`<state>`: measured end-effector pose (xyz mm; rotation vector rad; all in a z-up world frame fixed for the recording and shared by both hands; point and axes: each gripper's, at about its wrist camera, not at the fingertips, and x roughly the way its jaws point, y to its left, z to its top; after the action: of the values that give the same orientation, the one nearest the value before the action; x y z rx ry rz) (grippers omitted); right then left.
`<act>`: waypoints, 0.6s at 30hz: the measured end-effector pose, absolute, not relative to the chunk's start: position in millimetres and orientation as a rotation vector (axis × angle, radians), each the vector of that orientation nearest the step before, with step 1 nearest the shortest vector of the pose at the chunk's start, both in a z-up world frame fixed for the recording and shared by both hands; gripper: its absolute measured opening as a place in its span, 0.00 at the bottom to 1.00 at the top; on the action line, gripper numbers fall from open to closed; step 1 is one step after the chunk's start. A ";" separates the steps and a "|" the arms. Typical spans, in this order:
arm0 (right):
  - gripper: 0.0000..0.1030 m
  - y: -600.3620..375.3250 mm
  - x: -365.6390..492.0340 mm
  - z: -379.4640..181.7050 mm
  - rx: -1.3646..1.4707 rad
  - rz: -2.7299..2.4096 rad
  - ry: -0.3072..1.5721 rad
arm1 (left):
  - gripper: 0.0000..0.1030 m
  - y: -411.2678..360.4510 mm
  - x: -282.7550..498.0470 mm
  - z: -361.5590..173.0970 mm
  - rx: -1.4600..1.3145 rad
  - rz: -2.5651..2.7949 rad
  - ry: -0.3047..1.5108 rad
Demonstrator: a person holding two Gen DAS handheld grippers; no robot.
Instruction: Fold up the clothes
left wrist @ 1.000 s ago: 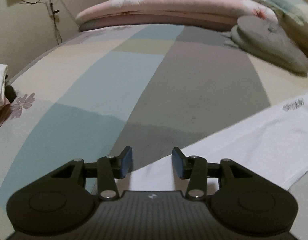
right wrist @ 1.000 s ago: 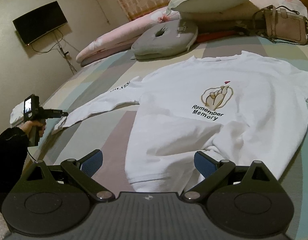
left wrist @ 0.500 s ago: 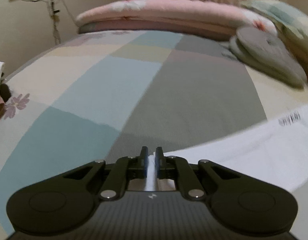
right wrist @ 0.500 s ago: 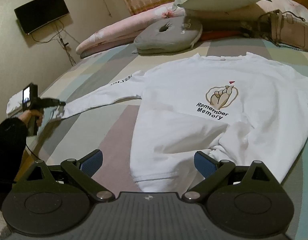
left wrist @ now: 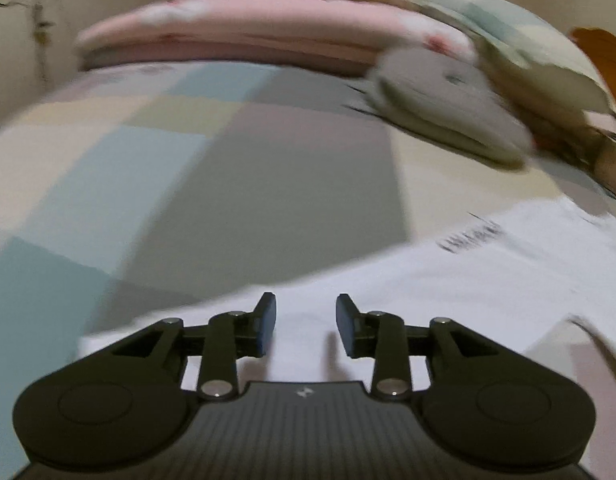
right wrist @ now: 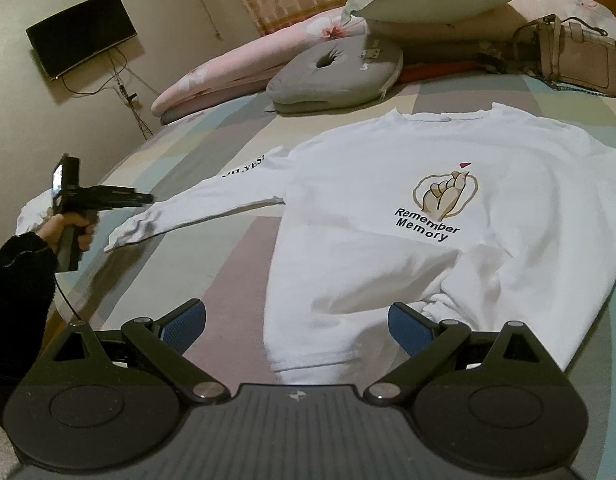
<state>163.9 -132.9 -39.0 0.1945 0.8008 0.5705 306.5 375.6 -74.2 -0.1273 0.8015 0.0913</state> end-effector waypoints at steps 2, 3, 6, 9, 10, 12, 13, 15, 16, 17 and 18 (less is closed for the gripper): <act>0.97 -134.5 163.4 -38.7 0.188 0.567 0.799 | 0.34 373.0 301.8 -85.1 -0.102 0.135 0.829; 0.97 -136.5 163.6 -38.3 0.186 0.564 0.797 | 0.34 372.8 299.1 -90.6 -0.090 0.162 0.843; 0.97 -146.1 164.8 -38.0 0.207 0.557 0.787 | 0.33 396.3 274.6 -94.7 -0.167 0.250 0.830; 0.97 -157.1 167.8 -41.6 0.251 0.548 0.779 | 0.34 401.0 261.5 -89.2 -0.136 0.352 0.886; 0.97 -159.7 169.1 -43.4 0.265 0.545 0.779 | 0.31 394.9 263.4 -84.2 -0.104 0.367 0.908; 0.97 -164.7 171.6 -46.6 0.294 0.538 0.777 | 0.30 375.5 272.9 -72.0 -0.038 0.356 0.907; 0.97 -166.5 172.4 -47.5 0.306 0.528 0.777 | 0.33 364.7 278.8 -65.0 -0.035 0.322 0.896; 0.98 -170.2 173.7 -48.4 0.317 0.504 0.779 | 0.40 339.8 294.3 -51.4 -0.060 0.229 0.871; 0.99 -172.4 174.1 -48.8 0.318 0.491 0.780 | 0.42 325.0 304.7 -45.5 -0.076 0.177 0.861; 1.00 -175.3 174.2 -49.2 0.308 0.474 0.782 | 0.43 307.6 317.8 -41.8 -0.092 0.121 0.861; 1.00 -178.2 174.3 -49.5 0.299 0.458 0.783 | 0.43 291.2 329.6 -40.7 -0.108 0.071 0.866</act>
<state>174.3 -178.2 -49.5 0.2992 0.7832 0.4577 329.6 291.2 -40.7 -0.1081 0.8662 0.0707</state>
